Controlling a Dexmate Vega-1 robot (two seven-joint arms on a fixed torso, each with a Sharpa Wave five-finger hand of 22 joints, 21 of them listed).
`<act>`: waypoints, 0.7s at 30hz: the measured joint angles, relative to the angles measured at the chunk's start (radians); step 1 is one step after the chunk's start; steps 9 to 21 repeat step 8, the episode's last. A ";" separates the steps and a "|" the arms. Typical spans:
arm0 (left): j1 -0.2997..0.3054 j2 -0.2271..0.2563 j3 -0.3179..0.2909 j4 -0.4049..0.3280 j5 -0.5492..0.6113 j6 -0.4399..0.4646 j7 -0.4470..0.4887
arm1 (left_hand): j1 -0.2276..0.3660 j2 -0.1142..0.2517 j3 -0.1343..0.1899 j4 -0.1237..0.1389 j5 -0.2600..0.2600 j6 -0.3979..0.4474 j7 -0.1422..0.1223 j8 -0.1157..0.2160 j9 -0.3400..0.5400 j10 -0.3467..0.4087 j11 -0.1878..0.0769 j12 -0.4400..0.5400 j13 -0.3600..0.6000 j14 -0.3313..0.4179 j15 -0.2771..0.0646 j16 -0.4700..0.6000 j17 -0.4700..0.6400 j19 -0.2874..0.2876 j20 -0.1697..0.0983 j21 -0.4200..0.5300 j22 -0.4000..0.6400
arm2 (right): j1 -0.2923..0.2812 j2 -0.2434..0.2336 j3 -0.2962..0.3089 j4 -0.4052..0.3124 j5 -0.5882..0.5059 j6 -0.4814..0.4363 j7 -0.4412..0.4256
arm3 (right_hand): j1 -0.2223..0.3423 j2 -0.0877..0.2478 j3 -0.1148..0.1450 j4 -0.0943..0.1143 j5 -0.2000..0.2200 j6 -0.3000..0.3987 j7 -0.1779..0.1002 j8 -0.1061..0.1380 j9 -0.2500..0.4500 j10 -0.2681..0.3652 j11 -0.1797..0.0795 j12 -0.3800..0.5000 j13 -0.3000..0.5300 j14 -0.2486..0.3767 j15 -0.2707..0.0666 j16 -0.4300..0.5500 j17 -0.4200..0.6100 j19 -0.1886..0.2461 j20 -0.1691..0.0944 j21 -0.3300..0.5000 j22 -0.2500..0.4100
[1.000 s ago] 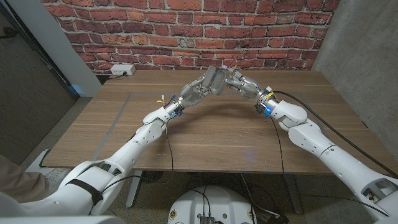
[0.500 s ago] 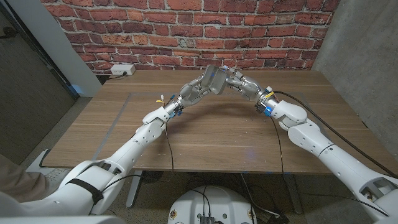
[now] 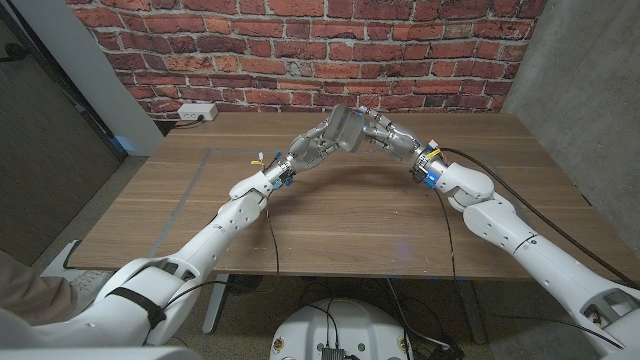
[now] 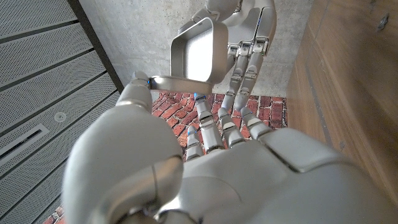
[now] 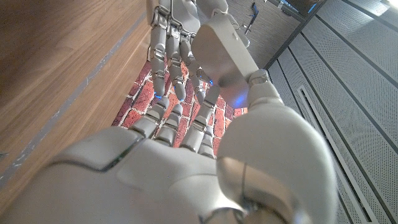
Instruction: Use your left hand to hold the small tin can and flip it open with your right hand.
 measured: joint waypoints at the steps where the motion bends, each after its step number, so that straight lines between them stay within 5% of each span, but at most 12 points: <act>1: 0.001 0.001 0.000 -0.002 0.000 -0.001 0.000 | 0.000 0.000 0.000 0.000 0.000 0.000 0.000 0.000 0.000 0.000 0.000 0.000 0.000 0.000 0.000 0.000 0.000 0.000 0.000 0.000 0.000 | -0.002 -0.001 0.000 -0.003 0.000 -0.001 -0.005 | 0.001 0.001 0.000 0.000 0.000 0.000 0.000 0.000 0.000 0.000 0.000 0.000 0.000 0.000 0.000 0.000 0.000 0.000 0.000 0.000 0.000; 21: 0.009 0.008 0.000 -0.017 0.001 -0.005 0.004 | 0.000 0.000 0.000 0.000 0.000 0.000 0.000 0.000 0.000 0.000 0.000 0.000 0.000 0.000 0.000 0.000 0.000 0.000 0.000 0.000 0.000 | -0.009 -0.003 0.002 -0.012 -0.004 -0.002 -0.016 | 0.001 0.001 0.000 0.000 -0.004 0.000 0.000 0.000 0.000 0.000 0.000 0.000 0.000 0.000 0.000 0.000 0.000 0.000 0.000 0.000 0.000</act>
